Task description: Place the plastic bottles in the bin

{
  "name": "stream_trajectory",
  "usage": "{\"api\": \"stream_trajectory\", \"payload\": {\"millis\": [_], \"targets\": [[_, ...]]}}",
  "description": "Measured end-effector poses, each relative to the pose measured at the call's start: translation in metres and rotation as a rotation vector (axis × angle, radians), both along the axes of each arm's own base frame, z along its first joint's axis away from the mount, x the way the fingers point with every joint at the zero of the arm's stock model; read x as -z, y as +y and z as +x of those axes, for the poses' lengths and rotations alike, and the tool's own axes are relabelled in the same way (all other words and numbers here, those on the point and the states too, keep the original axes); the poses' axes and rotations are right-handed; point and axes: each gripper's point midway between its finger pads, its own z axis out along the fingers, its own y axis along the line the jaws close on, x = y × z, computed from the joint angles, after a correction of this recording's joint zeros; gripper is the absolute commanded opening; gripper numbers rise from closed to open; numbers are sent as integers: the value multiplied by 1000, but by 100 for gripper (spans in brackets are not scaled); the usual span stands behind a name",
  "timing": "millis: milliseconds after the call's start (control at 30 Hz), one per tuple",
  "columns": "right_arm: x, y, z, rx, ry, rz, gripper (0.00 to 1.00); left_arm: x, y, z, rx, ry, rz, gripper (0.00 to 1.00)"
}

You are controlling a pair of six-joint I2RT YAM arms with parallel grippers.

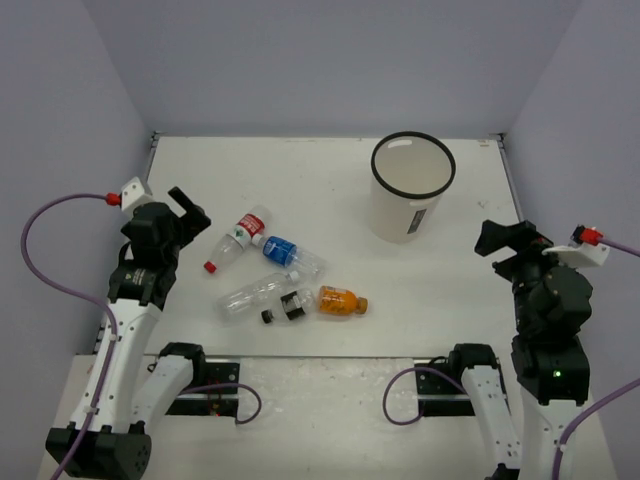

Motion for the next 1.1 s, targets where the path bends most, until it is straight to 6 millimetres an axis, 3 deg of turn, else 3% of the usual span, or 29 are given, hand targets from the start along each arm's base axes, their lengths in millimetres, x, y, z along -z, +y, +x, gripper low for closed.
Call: {"api": "stream_trajectory", "payload": {"millis": [100,400,633,767,900,967,1100], "targets": [[-4,21,3,-135,-16,-31,99,0,-1,0,2,0,-2,100],[-20,114,0,-710,-82,-66,99,-10,2,-9,-9,-37,0,100],[-29,165,-28,-1039,-128,-71,99,-26,1,-17,-2,-104,-12,100],[-32,215,-39,-1280,-97,-75,99,-21,-3,-14,16,-86,-19,100],[-23,272,-38,-1409,-24,-166,99,-12,-6,-9,31,-49,-24,100],[0,294,-27,-1419,39,-231,99,-8,-9,-8,45,-35,-29,100],[70,304,6,-1359,218,-361,99,-7,-14,-8,73,-32,-40,100]]}}
